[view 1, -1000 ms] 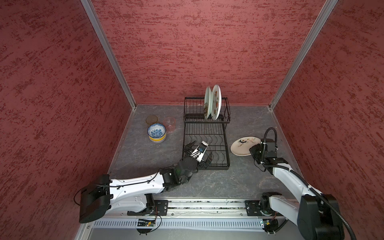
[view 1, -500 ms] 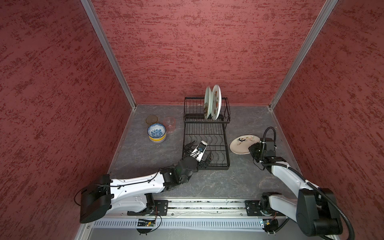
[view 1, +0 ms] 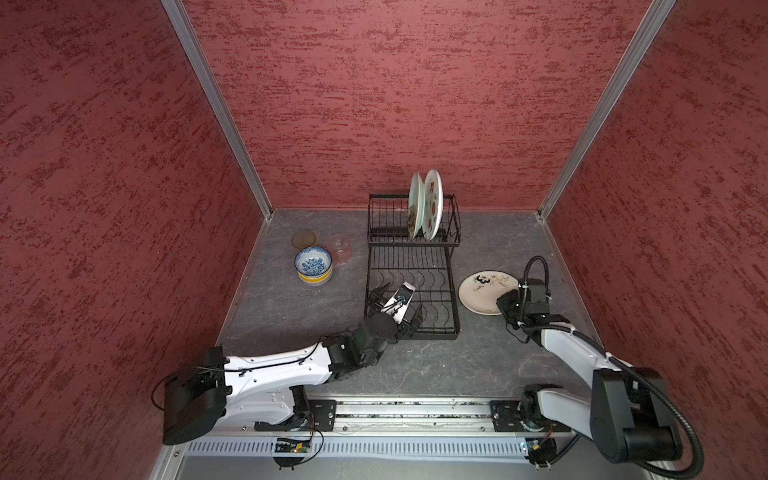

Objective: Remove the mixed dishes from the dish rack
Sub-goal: 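Lower the white flowered plate onto the table beside the rack with the right gripper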

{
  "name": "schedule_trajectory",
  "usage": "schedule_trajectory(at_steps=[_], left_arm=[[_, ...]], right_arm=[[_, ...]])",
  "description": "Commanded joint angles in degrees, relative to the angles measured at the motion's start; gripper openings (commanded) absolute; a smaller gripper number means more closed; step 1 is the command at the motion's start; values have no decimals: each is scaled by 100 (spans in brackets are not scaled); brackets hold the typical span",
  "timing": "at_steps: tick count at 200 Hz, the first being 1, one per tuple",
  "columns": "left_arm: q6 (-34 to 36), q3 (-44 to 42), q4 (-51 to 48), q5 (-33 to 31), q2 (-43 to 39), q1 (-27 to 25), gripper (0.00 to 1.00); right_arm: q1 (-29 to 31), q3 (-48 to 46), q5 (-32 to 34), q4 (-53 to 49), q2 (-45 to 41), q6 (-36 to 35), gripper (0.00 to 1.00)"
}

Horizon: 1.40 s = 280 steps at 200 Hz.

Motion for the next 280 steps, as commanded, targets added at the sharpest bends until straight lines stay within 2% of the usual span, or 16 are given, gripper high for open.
schedule_trajectory(at_steps=[1, 60, 76, 93, 122, 161, 220, 280], left_arm=[[-70, 106, -38, -27, 40, 37, 100], [-75, 110, -49, -4, 43, 48, 100], [-73, 113, -49, 5, 44, 50, 100], [-73, 122, -59, 10, 45, 48, 100], [-81, 121, -65, 35, 52, 51, 100], [-159, 175, -237, 89, -27, 51, 100], [-501, 462, -497, 444, 122, 24, 100], [-290, 1163, -835, 148, 554, -426, 100]], right_arm=[[-25, 14, 3, 185, 104, -109, 36], [-27, 89, -129, 170, 234, -104, 48], [-23, 124, -167, 144, 224, -113, 59], [-27, 151, -267, 152, 224, -155, 77], [-22, 230, -247, 20, 250, -277, 90], [-22, 177, -327, 20, 180, -389, 97], [-23, -221, -567, 164, -625, -698, 97], [-27, -595, -1351, 935, -1319, -1139, 97]])
